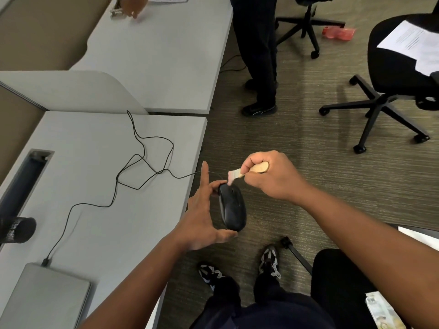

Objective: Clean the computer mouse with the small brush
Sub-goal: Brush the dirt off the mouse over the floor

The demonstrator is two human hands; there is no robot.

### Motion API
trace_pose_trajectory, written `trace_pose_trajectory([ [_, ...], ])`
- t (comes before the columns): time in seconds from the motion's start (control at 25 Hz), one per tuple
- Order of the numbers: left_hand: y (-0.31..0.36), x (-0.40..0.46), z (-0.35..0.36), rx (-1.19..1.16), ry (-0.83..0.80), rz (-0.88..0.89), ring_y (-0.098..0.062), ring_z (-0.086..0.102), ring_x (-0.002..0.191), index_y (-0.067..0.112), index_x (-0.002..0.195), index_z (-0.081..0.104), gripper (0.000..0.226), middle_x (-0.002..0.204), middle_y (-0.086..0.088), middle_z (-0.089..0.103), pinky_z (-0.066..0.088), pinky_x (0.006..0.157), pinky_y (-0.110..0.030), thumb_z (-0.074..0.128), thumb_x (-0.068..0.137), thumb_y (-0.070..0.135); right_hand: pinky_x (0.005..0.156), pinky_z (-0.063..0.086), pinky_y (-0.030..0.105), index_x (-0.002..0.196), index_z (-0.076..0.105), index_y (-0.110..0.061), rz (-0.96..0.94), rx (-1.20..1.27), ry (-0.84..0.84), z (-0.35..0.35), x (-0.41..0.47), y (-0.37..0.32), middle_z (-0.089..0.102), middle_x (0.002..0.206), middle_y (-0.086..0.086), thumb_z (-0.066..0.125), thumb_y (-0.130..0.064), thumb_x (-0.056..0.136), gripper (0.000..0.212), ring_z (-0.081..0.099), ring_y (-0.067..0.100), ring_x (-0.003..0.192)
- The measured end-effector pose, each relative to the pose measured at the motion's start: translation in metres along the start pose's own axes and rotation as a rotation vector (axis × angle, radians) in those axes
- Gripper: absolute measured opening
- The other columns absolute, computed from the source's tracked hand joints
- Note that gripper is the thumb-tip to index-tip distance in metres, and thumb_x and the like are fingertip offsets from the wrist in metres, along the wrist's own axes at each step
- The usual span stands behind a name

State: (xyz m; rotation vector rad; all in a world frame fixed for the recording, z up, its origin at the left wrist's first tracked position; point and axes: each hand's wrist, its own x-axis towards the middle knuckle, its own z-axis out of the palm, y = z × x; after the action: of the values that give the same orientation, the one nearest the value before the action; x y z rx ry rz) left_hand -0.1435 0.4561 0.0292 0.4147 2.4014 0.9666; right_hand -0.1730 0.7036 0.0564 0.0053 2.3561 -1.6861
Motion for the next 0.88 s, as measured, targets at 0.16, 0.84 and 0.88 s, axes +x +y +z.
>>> trace_pose_trajectory([
  [0.16, -0.0027, 0.0014, 0.0000, 0.011, 0.001, 0.008, -0.005, 0.044, 0.144, 0.046, 0.166, -0.027, 0.166, 0.153, 0.061, 0.007, 0.032, 0.123, -0.048, 0.100, 0.059, 0.047, 0.044, 0.037, 0.012, 0.076, 0.076, -0.022, -0.019, 0.014, 0.020, -0.0015, 0.0000, -0.0030, 0.063, 0.054, -0.020, 0.071, -0.013, 0.077, 0.010, 0.052, -0.003, 0.045],
  [0.84, -0.0064, 0.0028, -0.0043, 0.001, -0.011, -0.016, -0.005, 0.044, 0.146, 0.057, 0.157, -0.037, 0.170, 0.146, 0.056, 0.028, 0.032, 0.126, -0.054, 0.102, 0.060, 0.046, 0.046, 0.037, 0.021, 0.085, 0.075, -0.026, -0.001, 0.057, 0.028, -0.0001, 0.0007, 0.0023, 0.062, 0.058, -0.013, 0.070, -0.008, 0.085, 0.019, 0.049, 0.003, 0.048],
  [0.88, -0.0060, 0.0032, -0.0049, -0.003, -0.012, -0.021, -0.007, 0.044, 0.147, 0.060, 0.154, -0.039, 0.171, 0.148, 0.049, 0.033, 0.034, 0.126, -0.055, 0.102, 0.059, 0.046, 0.047, 0.038, 0.023, 0.086, 0.074, -0.026, -0.021, 0.098, 0.002, -0.0009, 0.0004, 0.0007, 0.061, 0.061, -0.012, 0.071, -0.008, 0.085, 0.019, 0.049, 0.005, 0.051],
])
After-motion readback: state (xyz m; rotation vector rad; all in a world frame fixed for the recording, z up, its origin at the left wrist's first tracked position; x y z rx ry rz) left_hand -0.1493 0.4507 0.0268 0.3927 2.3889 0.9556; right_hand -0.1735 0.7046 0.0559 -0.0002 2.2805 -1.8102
